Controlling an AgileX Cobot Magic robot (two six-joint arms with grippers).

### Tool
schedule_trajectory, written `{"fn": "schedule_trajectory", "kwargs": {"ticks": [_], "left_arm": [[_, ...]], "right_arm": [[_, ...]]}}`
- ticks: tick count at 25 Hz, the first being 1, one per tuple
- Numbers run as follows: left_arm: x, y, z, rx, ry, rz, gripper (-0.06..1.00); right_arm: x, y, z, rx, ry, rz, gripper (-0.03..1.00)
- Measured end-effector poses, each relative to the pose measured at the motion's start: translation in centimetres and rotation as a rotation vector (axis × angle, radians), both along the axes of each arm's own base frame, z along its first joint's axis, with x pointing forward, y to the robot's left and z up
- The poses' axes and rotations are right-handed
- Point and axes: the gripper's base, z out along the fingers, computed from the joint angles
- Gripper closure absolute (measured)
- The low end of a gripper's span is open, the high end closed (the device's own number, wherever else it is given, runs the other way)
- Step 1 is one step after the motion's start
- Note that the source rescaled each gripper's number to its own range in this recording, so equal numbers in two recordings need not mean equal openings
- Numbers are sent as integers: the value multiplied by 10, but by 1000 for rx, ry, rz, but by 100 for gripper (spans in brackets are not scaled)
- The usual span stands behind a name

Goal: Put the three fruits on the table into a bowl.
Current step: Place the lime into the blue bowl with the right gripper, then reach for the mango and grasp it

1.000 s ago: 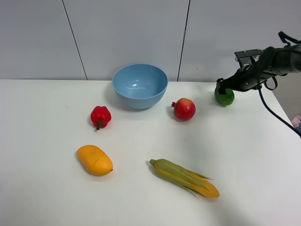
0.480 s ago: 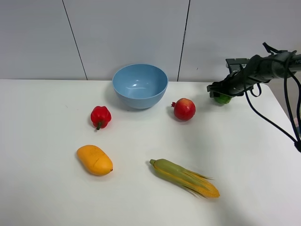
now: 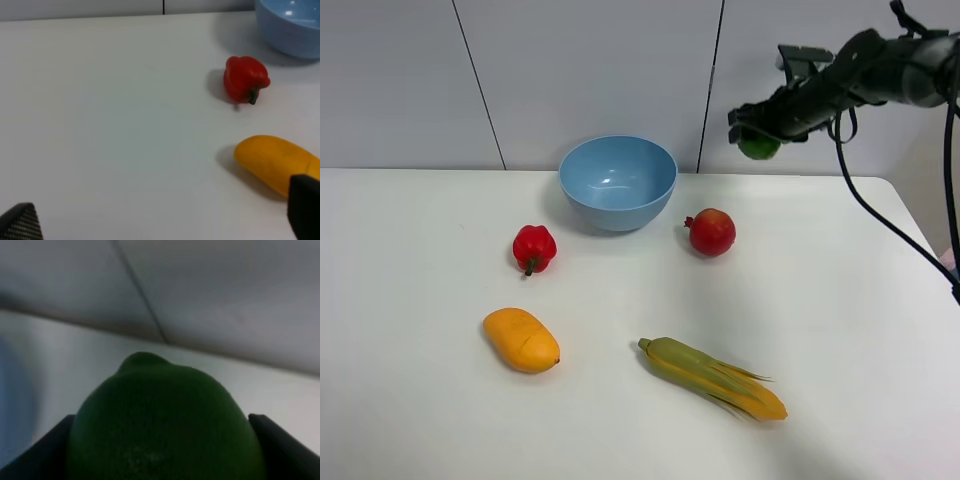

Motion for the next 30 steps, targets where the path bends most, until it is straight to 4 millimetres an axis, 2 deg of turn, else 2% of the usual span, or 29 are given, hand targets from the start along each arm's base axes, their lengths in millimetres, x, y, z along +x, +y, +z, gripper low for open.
{"fn": "schedule_trajectory", "kwargs": {"ticks": [3,6,8,10,14,15,17,18,20,24,26,27,30], "left_arm": [[0,0,0,0,0,0,-5],[0,0,0,0,0,0,-5],[0,0,0,0,0,0,-5],[0,0,0,0,0,0,-5],[0,0,0,0,0,0,-5],[0,0,0,0,0,0,-5],[0,0,0,0,0,0,-5],[0,0,0,0,0,0,-5],[0,0,0,0,0,0,-5],[0,0,0,0,0,0,-5],[0,0,0,0,0,0,-5],[0,0,0,0,0,0,-5],[0,0,0,0,0,0,-5]], "right_arm": [[1,39,26,28,-53,88,96],[-1,80,39,63,-96,174,96],[-1,107,40,74,-120,230,96],[1,131,28,71,-123,278,96],[1,168,-12,61,-70,342,96],[1,174,-21,58,-61,348,91],[3,181,-35,56,-67,341,70],[4,182,-38,56,-75,334,63],[5,184,-40,55,-92,325,57],[3,183,-34,7,-110,350,54],[-2,181,-18,-16,-107,376,54],[-7,180,-2,-19,-121,382,54],[-27,168,66,-19,-184,380,54]]}}
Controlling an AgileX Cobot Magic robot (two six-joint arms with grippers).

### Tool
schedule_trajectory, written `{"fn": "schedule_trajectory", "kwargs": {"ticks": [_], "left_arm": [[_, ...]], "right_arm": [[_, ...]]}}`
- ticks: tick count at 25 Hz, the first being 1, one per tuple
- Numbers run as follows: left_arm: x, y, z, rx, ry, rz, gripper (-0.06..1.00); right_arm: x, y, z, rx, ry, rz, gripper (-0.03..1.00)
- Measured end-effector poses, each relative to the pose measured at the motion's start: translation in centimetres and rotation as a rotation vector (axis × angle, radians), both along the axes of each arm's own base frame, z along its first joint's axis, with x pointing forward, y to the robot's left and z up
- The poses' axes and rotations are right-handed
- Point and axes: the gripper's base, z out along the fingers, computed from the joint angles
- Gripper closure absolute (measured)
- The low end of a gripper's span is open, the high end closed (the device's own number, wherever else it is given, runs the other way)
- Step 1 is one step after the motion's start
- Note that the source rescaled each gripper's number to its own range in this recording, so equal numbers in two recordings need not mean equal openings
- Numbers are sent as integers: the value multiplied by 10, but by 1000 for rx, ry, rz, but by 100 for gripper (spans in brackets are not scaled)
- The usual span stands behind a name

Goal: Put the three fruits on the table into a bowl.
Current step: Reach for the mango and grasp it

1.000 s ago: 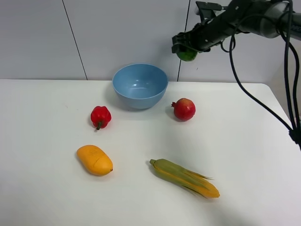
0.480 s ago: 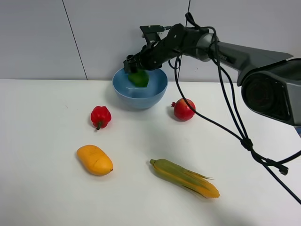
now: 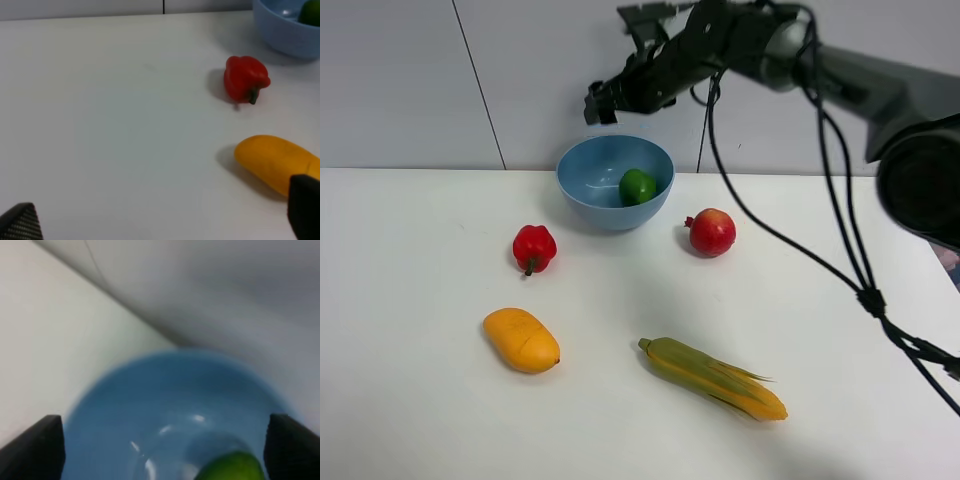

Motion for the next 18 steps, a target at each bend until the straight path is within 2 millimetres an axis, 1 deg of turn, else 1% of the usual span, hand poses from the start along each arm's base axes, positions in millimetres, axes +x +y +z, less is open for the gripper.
{"fn": "schedule_trajectory", "kwargs": {"ticks": [2,3,5,6,7,9,11,13,14,17,18], "left_arm": [[0,0,0,0,0,0,-5],[0,0,0,0,0,0,-5],[0,0,0,0,0,0,-5],[0,0,0,0,0,0,-5],[0,0,0,0,0,0,-5],[0,0,0,0,0,0,-5],[0,0,0,0,0,0,-5],[0,0,0,0,0,0,-5],[0,0,0,0,0,0,-5],[0,0,0,0,0,0,-5],[0,0,0,0,0,0,-5]], "right_arm": [[-22,-14,60,28,-87,-28,54],[-34,-22,85,32,-134,-40,54],[-64,-42,139,49,-234,-60,54],[-81,-54,162,51,-273,-67,54],[-95,-64,179,51,-295,-79,54],[-129,-90,214,61,-339,-120,54],[-161,-115,234,45,-364,-172,54],[-196,-140,244,34,-374,-225,54],[-208,-151,241,23,-359,-252,54],[-254,-186,225,19,-326,-339,54],[-265,-196,213,11,-299,-372,54]]}}
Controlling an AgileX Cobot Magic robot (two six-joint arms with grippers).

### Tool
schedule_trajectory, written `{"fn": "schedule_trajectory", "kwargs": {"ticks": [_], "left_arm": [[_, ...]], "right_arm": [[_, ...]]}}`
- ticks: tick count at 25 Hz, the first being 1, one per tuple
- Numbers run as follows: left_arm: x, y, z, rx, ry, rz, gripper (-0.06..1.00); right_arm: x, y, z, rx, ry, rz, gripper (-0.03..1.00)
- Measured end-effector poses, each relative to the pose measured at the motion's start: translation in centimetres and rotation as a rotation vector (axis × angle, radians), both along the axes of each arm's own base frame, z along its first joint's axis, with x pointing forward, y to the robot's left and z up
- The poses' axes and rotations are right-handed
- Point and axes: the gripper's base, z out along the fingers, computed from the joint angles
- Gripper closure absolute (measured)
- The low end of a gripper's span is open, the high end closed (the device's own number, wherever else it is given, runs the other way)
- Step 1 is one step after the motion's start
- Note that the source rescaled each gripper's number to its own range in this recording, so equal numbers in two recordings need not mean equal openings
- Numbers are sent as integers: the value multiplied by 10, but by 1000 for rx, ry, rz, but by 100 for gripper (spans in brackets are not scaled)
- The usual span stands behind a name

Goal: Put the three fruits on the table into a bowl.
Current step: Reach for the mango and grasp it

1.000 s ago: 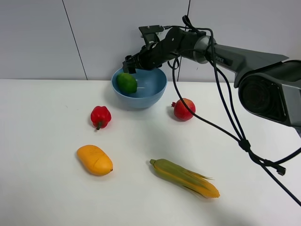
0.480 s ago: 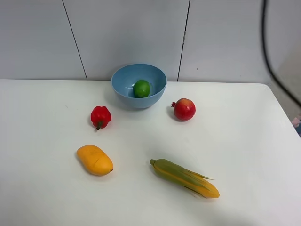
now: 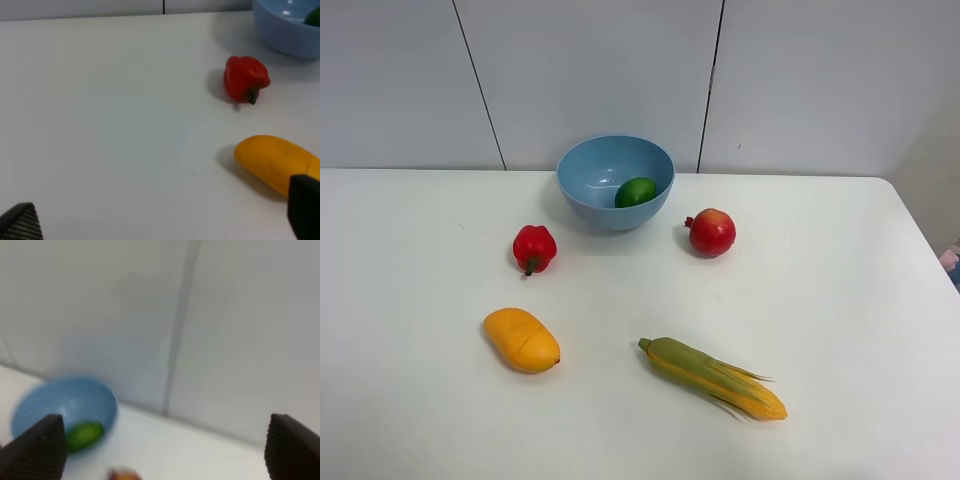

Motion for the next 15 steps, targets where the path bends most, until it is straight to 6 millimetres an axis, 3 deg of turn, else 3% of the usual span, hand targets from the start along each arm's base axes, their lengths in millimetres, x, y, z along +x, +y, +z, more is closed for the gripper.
{"fn": "schedule_trajectory", "kwargs": {"ticks": [4,6,8,11,15], "left_arm": [[0,0,0,0,0,0,-5],[0,0,0,0,0,0,-5],[0,0,0,0,0,0,-5],[0,0,0,0,0,0,-5],[0,0,0,0,0,0,-5]], "right_arm": [[-71,-42,-50,2,49,-167,54],[-111,-53,-77,5,57,-243,54],[-138,-57,-110,8,78,-287,54],[-166,-57,-153,24,93,-308,54],[-184,-53,-200,57,110,-287,55]]}}
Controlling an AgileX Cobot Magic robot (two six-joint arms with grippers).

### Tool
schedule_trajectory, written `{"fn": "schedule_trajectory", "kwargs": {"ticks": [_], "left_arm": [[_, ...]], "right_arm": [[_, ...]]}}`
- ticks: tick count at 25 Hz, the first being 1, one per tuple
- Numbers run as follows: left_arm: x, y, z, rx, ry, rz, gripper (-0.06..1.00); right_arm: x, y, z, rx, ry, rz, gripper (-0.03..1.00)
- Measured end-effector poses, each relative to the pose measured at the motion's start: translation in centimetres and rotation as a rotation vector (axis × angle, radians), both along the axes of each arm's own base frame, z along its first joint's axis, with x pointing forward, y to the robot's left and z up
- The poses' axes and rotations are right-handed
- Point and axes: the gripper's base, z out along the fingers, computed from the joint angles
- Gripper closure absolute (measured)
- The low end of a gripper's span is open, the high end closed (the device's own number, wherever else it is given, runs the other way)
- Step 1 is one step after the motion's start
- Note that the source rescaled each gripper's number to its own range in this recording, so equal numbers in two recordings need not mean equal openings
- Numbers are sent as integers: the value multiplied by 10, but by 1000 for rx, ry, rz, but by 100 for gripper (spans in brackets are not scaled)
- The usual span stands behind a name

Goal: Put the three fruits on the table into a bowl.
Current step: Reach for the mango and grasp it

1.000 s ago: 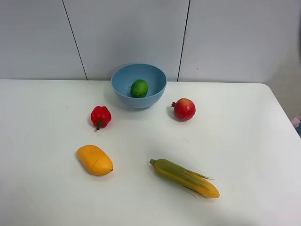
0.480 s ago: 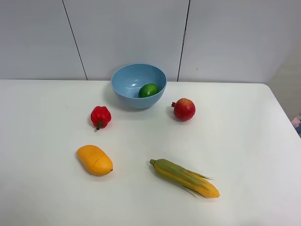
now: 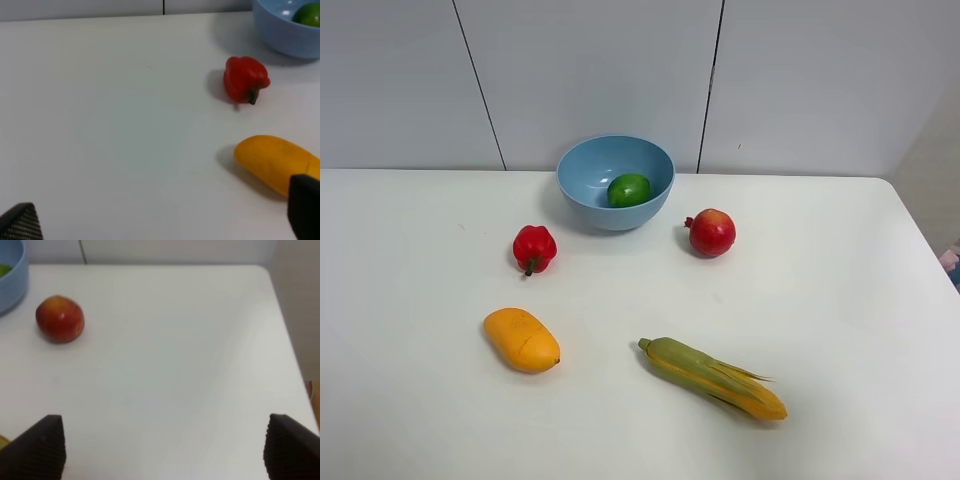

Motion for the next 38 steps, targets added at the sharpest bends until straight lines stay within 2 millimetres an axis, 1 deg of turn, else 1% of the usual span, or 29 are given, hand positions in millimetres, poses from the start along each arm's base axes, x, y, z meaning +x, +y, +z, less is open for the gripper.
{"fn": "schedule_trajectory", "kwargs": {"ticks": [2,4,8,38], "left_arm": [[0,0,0,0,0,0,-5],[0,0,0,0,0,0,-5],[0,0,0,0,0,0,-5],[0,0,0,0,0,0,-5]], "right_arm": [[-7,0,-12,-2,-15,5,55],[-10,1,-22,2,-3,10,56],[-6,1,-31,4,22,10,57],[-5,-1,-31,7,11,-15,58]]}}
